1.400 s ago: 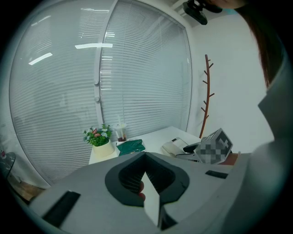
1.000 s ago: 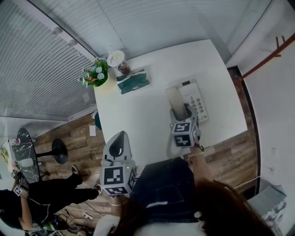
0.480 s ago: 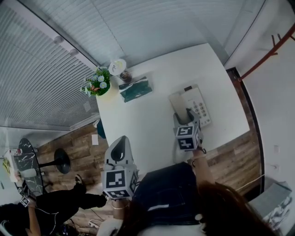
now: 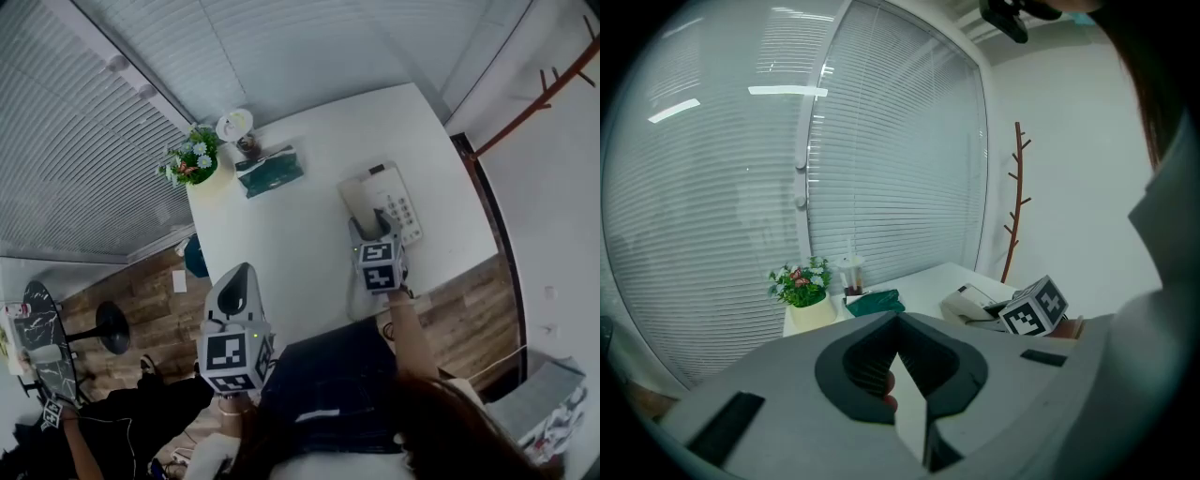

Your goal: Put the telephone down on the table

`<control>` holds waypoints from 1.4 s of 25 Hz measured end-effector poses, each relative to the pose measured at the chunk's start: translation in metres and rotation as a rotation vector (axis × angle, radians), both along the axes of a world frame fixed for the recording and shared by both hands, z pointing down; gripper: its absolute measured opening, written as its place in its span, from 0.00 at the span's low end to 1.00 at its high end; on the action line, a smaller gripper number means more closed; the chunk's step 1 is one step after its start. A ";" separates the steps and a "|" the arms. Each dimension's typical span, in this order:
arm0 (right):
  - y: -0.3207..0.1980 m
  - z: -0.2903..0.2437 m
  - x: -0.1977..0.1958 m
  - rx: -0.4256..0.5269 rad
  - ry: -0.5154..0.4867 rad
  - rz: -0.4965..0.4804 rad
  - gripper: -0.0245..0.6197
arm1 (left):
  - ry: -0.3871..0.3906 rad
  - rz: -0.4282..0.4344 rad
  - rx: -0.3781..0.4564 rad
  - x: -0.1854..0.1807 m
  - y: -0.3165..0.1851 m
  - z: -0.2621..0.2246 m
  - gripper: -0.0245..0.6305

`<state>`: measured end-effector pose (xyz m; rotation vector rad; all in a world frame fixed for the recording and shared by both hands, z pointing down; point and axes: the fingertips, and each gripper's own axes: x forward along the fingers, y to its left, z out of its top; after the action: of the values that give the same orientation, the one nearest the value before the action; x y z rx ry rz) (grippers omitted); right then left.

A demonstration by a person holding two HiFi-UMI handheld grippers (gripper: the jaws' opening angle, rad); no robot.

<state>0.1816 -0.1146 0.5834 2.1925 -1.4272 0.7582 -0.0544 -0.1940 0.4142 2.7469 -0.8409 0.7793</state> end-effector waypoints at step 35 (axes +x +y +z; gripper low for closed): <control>0.011 -0.017 -0.007 0.065 -0.024 -0.029 0.37 | 0.040 -0.168 -0.019 -0.007 0.035 -0.013 0.04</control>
<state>0.1748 -0.1032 0.5663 2.2133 -1.5118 0.7407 -0.0618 -0.1594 0.4007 2.6237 -1.0339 0.6947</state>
